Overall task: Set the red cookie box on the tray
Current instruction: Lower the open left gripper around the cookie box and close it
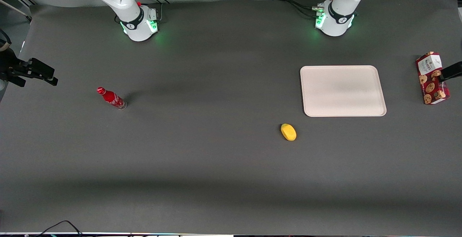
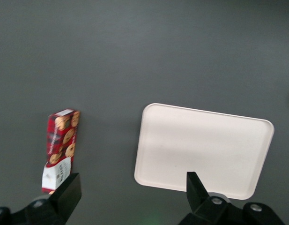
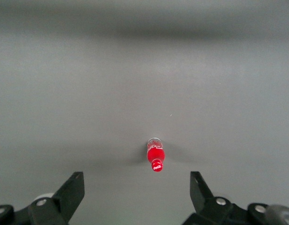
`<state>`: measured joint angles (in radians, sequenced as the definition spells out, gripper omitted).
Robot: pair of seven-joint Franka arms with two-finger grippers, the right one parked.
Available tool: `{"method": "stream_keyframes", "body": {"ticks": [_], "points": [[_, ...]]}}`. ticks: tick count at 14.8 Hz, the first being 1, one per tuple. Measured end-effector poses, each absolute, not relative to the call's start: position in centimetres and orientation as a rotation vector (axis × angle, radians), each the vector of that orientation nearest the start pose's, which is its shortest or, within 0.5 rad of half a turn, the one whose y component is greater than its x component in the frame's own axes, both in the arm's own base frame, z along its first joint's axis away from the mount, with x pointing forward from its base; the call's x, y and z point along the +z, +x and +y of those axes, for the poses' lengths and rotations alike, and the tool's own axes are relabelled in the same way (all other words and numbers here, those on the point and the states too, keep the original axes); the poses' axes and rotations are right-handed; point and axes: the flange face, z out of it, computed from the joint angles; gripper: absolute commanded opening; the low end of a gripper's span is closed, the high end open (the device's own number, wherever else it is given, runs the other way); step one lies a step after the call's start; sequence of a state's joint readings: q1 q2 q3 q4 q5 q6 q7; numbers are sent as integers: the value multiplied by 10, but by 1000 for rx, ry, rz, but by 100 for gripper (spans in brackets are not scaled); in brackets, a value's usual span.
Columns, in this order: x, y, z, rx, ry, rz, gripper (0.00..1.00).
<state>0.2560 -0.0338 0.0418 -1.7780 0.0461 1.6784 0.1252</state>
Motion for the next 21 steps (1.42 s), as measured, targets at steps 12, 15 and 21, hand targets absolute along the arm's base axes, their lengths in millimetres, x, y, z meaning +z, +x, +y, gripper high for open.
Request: {"method": "stream_keyframes", "body": {"ticks": [12,15,21], "points": [[464,478,335,256,-3157,23,100],[418,452,377,208,-3138,-2,100],[312,382,415,192,-3122,-97,100]]}}
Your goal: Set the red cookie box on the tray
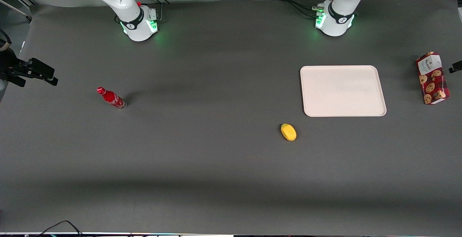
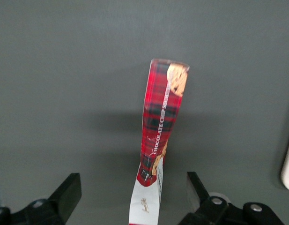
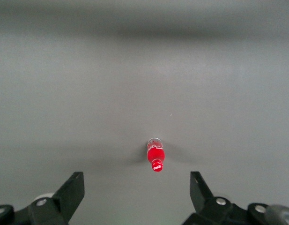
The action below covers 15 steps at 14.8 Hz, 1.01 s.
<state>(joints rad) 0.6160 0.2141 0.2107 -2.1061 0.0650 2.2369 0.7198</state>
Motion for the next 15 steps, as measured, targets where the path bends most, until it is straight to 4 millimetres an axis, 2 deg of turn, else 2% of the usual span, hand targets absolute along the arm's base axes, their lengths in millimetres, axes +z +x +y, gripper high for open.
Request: {"method": "stream_keyframes", "body": {"ticks": [4,9,11,12,14,15], "points": [[267,352,405,146,-3148,-168,100],[239,349,406,47,-3169,-222,98],[228,350,407,30,-3165,-239,89],[224,351,408,25,-3160,-241,80],[219,351,408,27,-3160,-227,54],[218,351,407,28,-3161,-216,46]]}}
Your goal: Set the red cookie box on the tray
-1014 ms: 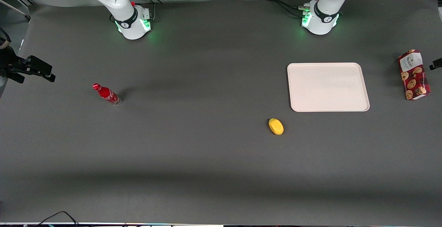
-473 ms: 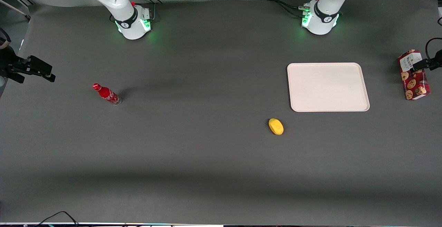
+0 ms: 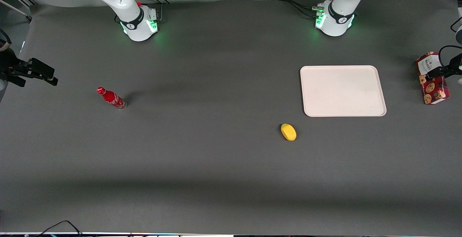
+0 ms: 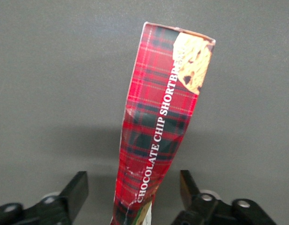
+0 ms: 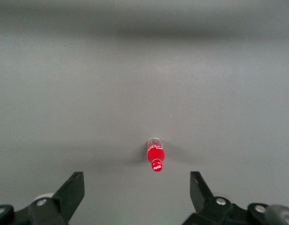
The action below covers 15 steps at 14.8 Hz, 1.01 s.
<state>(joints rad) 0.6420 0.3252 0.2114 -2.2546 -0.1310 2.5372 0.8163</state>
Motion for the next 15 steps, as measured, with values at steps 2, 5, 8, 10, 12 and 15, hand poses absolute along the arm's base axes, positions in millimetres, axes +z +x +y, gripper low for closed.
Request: {"method": "stream_keyframes", "body": {"ticks": [2,5,8,10,12,15], "points": [[218,351,407,27,-3164,-186,28],[218,351,407,27,-3166,-167,0],[219,352,407,26,-3166,-164,0],[224,356,409,19,-3167,-158,0],[249,370,414,14,-3186,-141,0],[322,397,419,38,-3237,-121,0]]}}
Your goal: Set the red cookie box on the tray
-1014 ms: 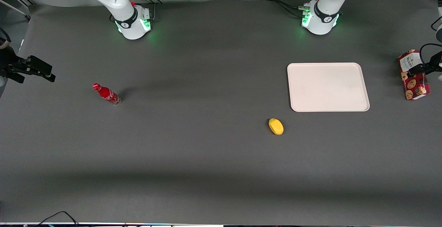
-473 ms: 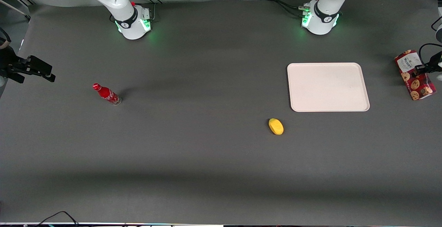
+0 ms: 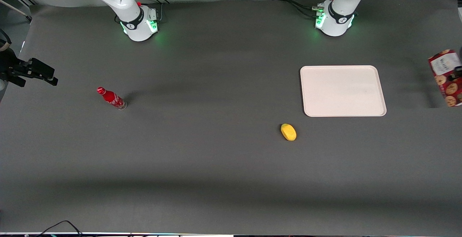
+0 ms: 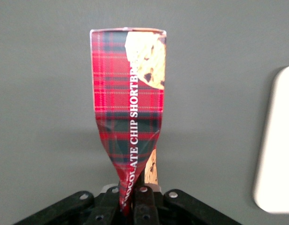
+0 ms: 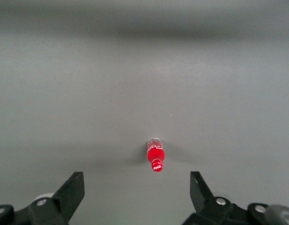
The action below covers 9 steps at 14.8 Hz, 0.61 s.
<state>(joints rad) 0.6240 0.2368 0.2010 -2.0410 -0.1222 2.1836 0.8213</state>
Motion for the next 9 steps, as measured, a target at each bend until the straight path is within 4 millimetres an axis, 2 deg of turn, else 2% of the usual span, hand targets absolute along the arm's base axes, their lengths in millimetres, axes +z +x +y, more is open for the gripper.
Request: {"method": "stream_keyframes", "body": {"ticks": [3,6,8,9], "points": [[415,419,413,115,-3190,-134,0],[498,446,369,160,-3172,-160,0],[533,459,342,176,-3170,-158,0],[541,462,335,174,-3168,-147,0]]}}
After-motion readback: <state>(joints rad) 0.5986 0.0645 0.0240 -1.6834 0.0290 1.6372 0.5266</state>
